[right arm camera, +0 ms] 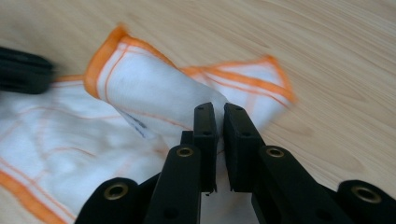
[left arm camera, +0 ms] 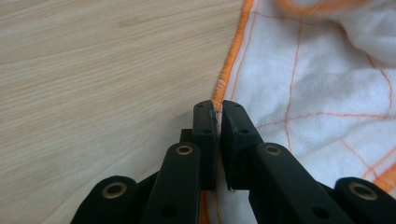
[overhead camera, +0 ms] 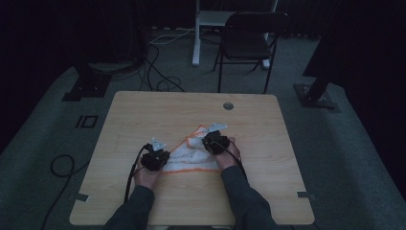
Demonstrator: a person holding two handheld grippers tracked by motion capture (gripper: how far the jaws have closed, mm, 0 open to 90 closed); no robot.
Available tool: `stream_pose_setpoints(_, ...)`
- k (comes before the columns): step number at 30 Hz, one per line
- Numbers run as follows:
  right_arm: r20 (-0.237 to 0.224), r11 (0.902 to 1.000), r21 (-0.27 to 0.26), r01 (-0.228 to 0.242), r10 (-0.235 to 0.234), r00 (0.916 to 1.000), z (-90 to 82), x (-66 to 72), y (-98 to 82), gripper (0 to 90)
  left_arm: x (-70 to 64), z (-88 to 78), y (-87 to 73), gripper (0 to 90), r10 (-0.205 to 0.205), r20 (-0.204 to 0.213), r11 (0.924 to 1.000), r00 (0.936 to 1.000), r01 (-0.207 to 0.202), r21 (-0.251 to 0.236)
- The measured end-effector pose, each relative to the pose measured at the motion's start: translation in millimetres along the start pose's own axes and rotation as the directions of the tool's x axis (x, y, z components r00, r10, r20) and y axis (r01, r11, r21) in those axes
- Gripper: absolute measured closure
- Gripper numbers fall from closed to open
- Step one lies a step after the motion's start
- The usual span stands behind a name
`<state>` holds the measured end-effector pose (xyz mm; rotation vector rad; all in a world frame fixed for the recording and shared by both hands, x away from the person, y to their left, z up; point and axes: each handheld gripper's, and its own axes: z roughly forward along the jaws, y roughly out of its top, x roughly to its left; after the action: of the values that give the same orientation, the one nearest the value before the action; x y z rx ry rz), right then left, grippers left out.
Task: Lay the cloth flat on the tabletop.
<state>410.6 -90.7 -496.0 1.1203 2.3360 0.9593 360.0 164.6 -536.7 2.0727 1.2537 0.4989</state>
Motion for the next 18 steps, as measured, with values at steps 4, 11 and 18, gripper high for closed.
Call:
stream_pose_setpoints(4,0.038,0.9995,0.001,-0.031,0.031,0.9988,-6.5,-14.5,-9.7,84.5,-0.1,-6.3,-6.4,85.9,-0.012,0.0,0.9999,0.9999,0.012,0.001)
stream_pose_setpoints(11,0.086,0.9957,-0.006,-0.093,0.093,0.992,-15.1,-37.5,-23.6,84.6,-1.8,-13.8,-12.8,86.0,0.004,-0.002,0.9999,1.0,-0.004,0.01)
stream_pose_setpoints(18,0.088,0.993,-0.009,-0.117,0.118,0.9891,-15.7,-44.7,-27.0,84.7,-1.9,-13.8,-9.1,83.7,0.011,-0.007,0.9998,0.9999,-0.011,0.019)
